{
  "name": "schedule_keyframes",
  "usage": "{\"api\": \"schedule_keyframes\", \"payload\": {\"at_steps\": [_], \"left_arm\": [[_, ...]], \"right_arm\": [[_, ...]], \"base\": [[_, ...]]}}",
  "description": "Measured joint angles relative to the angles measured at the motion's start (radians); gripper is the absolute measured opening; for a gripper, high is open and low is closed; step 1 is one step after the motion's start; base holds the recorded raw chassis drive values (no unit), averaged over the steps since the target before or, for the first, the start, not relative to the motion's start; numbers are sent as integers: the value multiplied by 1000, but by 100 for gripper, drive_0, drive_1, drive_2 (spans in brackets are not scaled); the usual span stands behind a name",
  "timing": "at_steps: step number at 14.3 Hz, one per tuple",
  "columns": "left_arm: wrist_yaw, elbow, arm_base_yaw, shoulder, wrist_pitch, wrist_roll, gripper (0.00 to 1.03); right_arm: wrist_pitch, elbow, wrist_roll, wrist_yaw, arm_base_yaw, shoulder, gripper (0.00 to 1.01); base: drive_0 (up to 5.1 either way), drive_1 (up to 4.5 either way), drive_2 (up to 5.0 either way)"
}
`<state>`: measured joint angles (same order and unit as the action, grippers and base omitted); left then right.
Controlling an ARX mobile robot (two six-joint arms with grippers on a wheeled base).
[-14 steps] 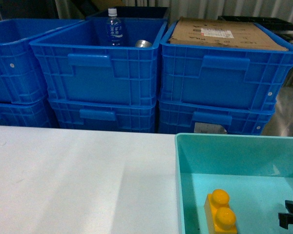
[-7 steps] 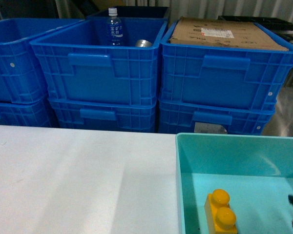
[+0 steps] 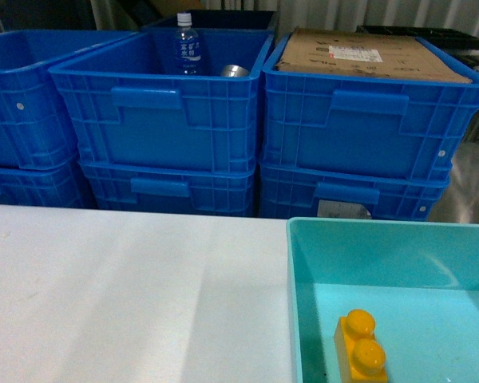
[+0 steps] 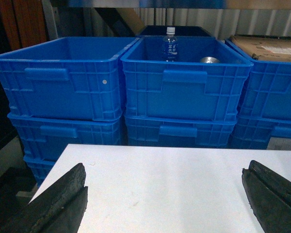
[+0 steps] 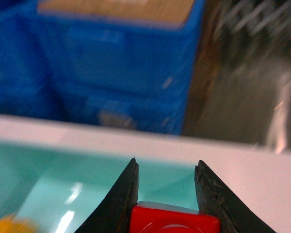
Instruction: Pick red block from blue box to shelf
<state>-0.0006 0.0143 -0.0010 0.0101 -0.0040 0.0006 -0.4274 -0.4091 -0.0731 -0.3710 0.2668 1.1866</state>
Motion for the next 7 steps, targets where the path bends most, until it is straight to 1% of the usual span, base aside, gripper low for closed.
{"api": "schedule_keyframes", "payload": {"at_steps": [1, 2, 3, 4, 5, 6, 7], "left_arm": [[0, 0, 0, 0, 0, 0, 98], [0, 0, 0, 0, 0, 0, 98], [0, 0, 0, 0, 0, 0, 98], [0, 0, 0, 0, 0, 0, 98], [0, 0, 0, 0, 0, 0, 98], [0, 0, 0, 0, 0, 0, 98], [-1, 0, 0, 0, 0, 0, 98]], "right_arm": [[-177, 27, -43, 54, 61, -74, 29], [-341, 70, -50, 69, 131, -170, 29], [-439, 137, -37, 76, 188, -275, 29], [-395, 201, -2, 56, 225, -389, 29], [-307, 255, 47, -8, 247, -495, 29], [-239, 294, 94, -67, 247, -589, 29], [-167, 294, 146, -120, 217, -635, 29]], "base": [[0, 0, 0], [0, 0, 0], [0, 0, 0], [0, 0, 0], [0, 0, 0], [0, 0, 0], [0, 0, 0]]}}
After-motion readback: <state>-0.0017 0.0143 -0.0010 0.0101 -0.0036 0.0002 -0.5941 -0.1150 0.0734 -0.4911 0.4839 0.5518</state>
